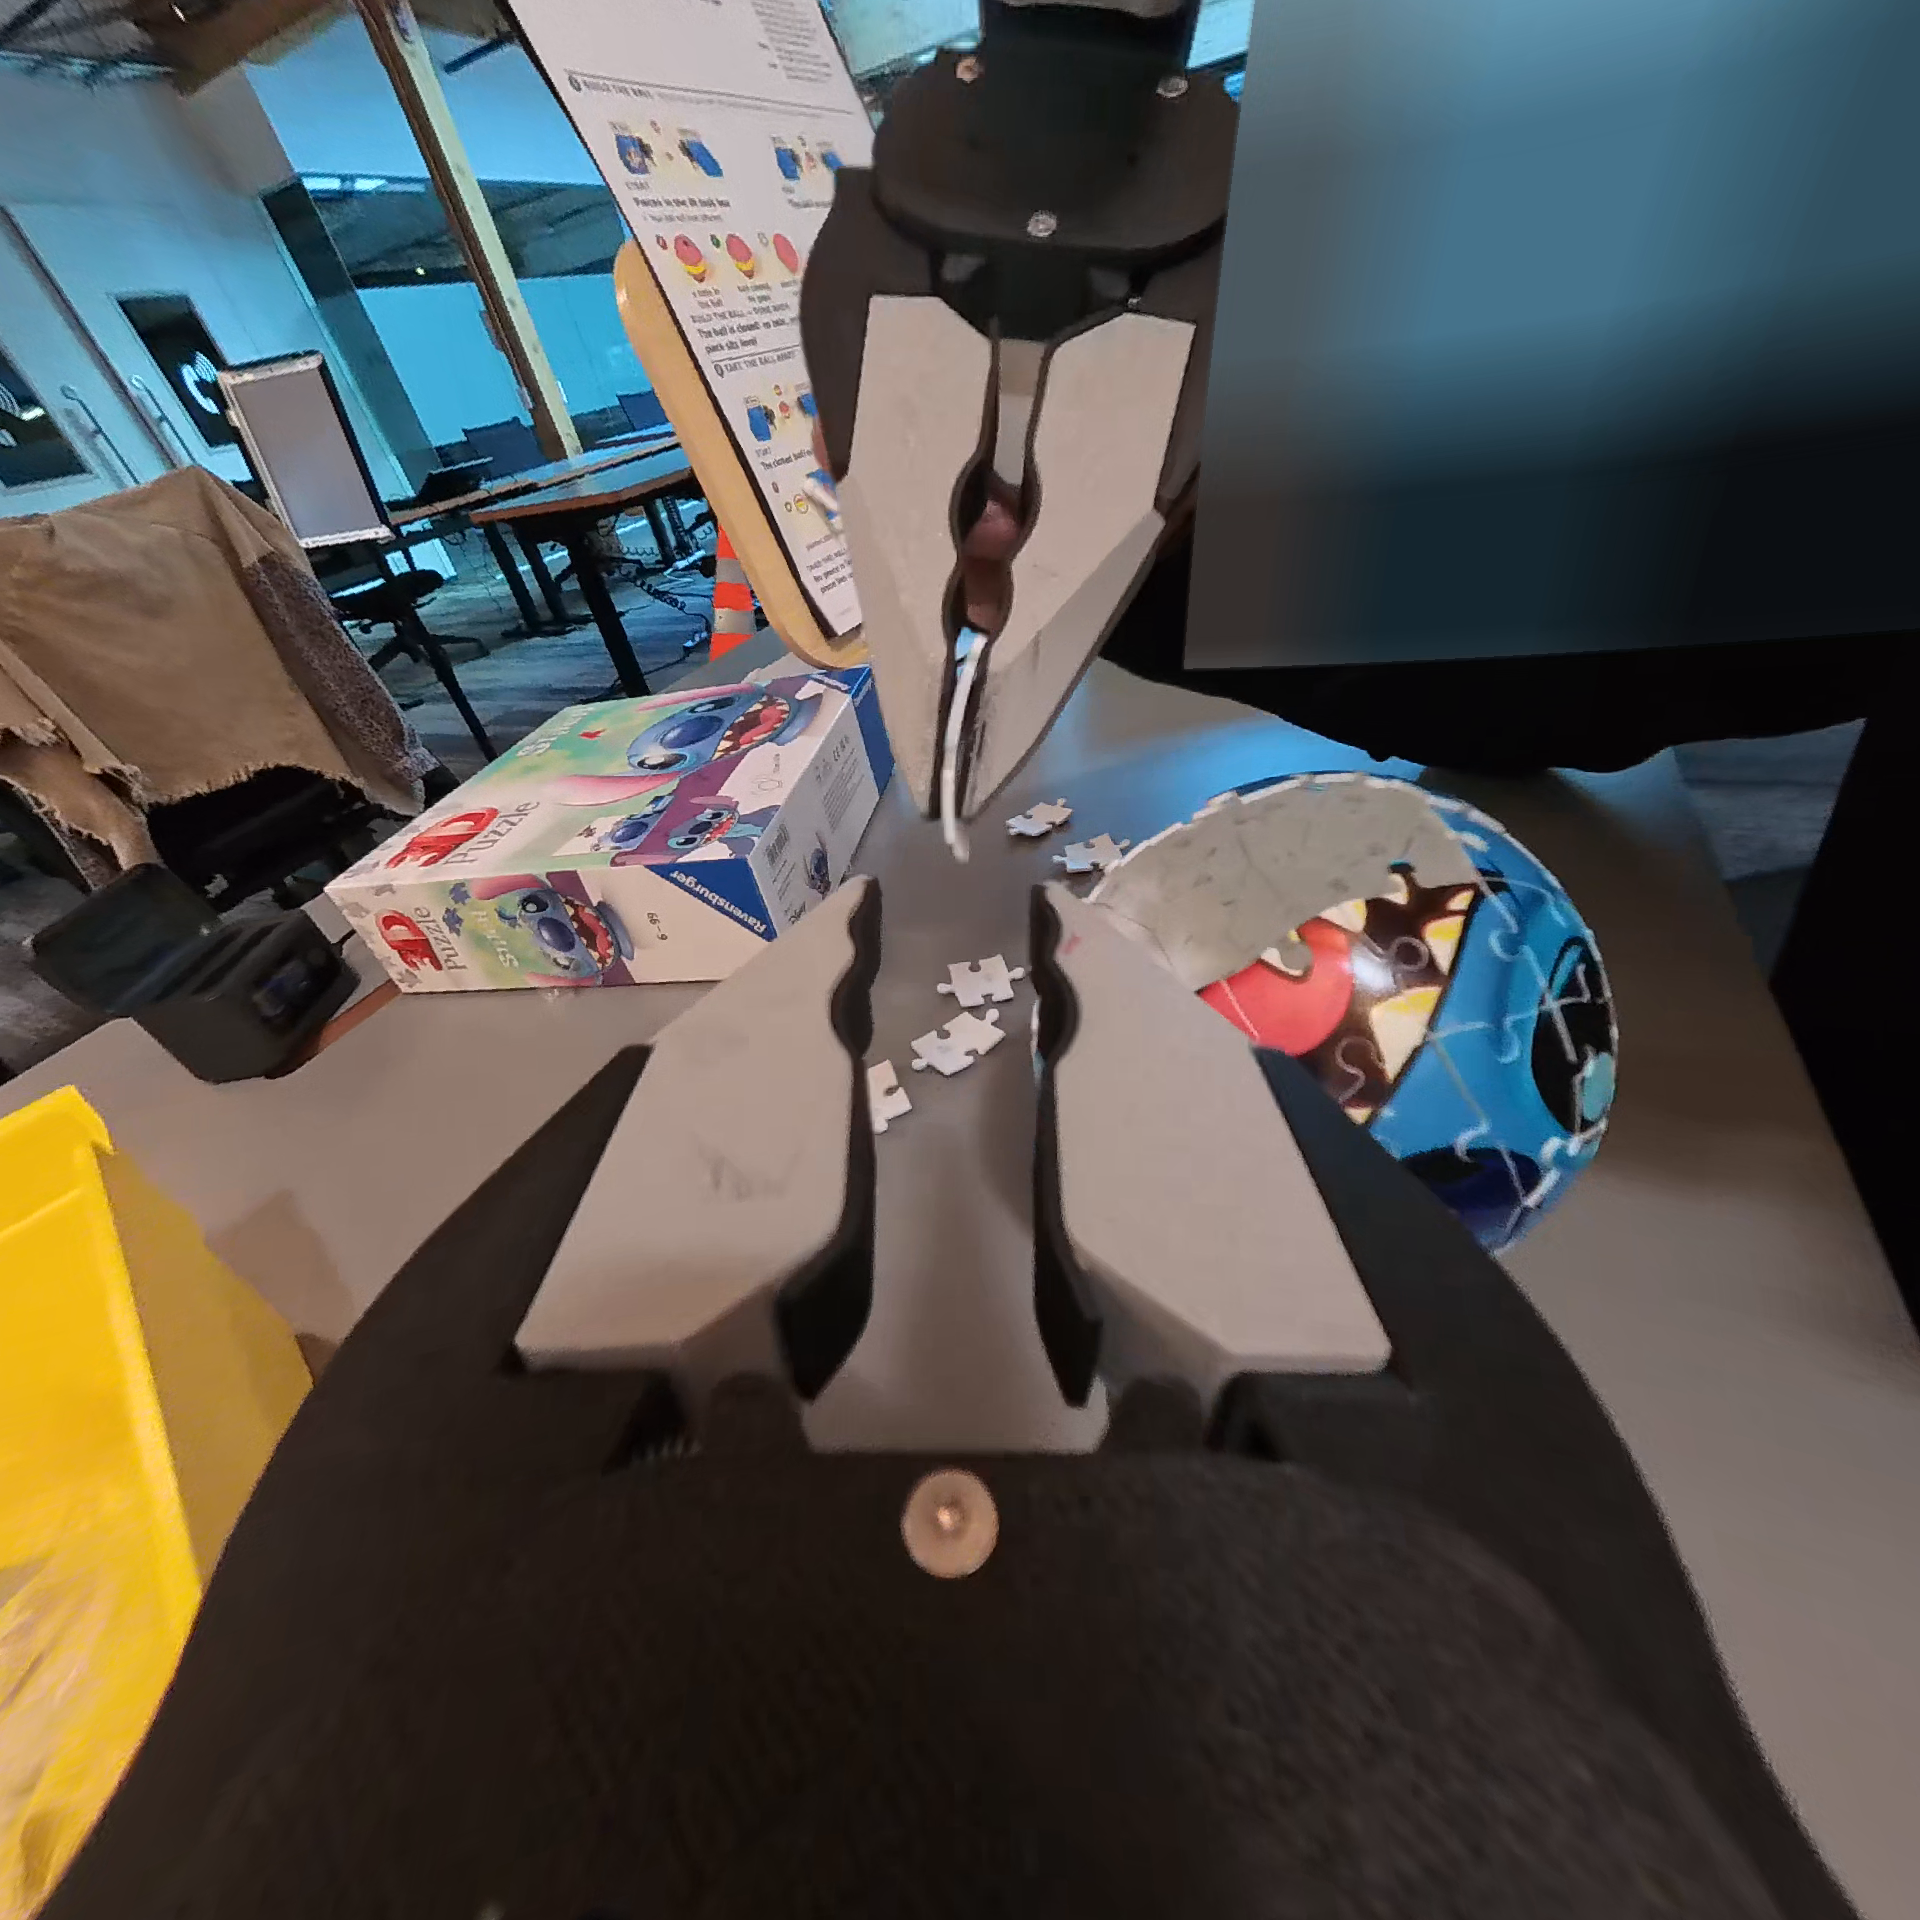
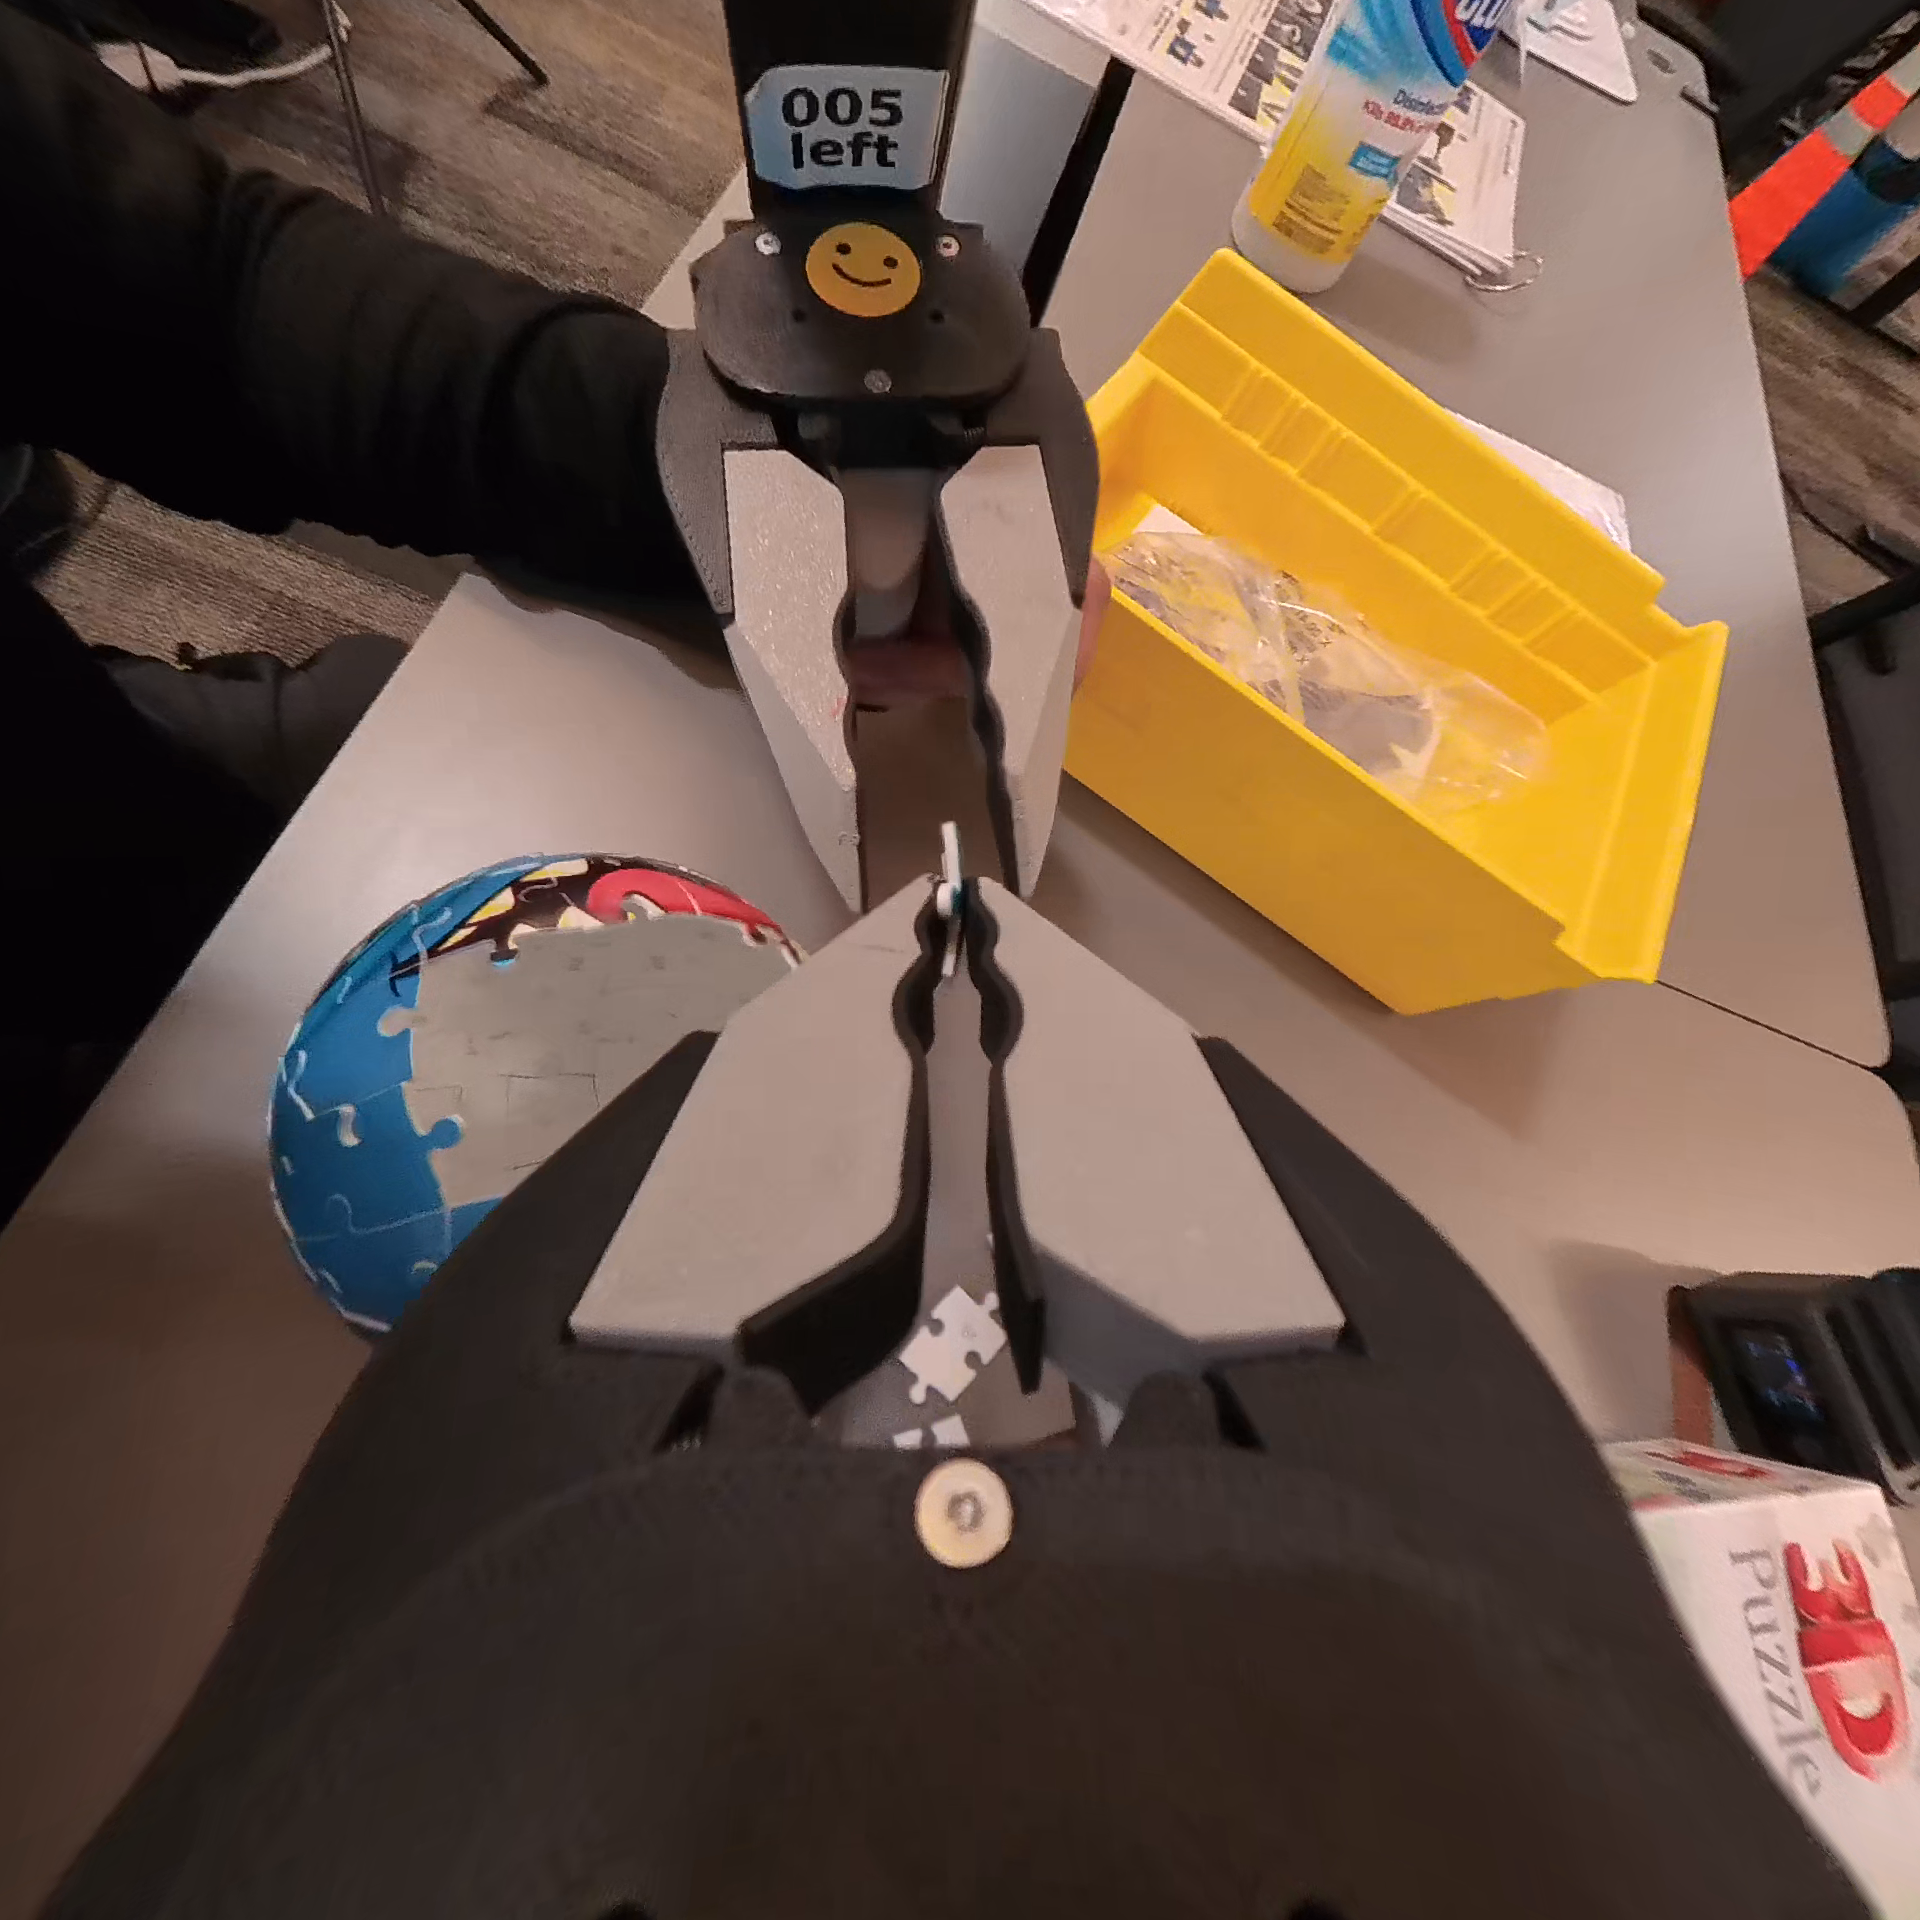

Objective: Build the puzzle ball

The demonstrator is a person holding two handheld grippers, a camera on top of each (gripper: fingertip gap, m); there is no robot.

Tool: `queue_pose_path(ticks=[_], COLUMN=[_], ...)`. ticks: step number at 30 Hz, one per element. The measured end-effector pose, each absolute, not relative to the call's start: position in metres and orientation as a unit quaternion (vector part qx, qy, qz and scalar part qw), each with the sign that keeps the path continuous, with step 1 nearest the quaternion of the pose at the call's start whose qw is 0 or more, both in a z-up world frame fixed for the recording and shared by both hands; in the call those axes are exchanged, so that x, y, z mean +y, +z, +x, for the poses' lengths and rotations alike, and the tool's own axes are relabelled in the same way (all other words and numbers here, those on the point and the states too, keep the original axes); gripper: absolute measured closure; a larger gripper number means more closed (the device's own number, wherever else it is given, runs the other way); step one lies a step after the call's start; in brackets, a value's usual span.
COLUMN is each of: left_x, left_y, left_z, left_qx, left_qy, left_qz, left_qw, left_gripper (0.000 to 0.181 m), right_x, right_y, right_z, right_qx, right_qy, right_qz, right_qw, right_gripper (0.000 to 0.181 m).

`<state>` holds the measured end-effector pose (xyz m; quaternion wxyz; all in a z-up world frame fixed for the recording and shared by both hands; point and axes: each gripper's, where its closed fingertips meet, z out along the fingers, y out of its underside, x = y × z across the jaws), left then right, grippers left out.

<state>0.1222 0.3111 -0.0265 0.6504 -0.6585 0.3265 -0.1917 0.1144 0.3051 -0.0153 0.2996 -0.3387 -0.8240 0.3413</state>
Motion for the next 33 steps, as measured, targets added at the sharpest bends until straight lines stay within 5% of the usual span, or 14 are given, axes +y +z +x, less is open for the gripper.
queue_pose_path(ticks=[7, 33], left_x=[0.31, 0.317], left_y=[-0.025, -0.027], left_z=[0.123, 0.117], left_qx=[0.332, 0.308], left_qy=[-0.192, -0.195], left_qz=[-0.651, -0.671], left_qw=[0.655, 0.646], left_gripper=[0.178, 0.181], right_x=[0.3, 0.309], right_y=[-0.024, -0.009], right_z=[0.112, 0.109], right_qx=[-0.828, -0.81], right_qy=[0.35, 0.36], right_qz=[-0.338, -0.341], right_qw=[0.279, 0.313], right_gripper=[0.181, 0.181])
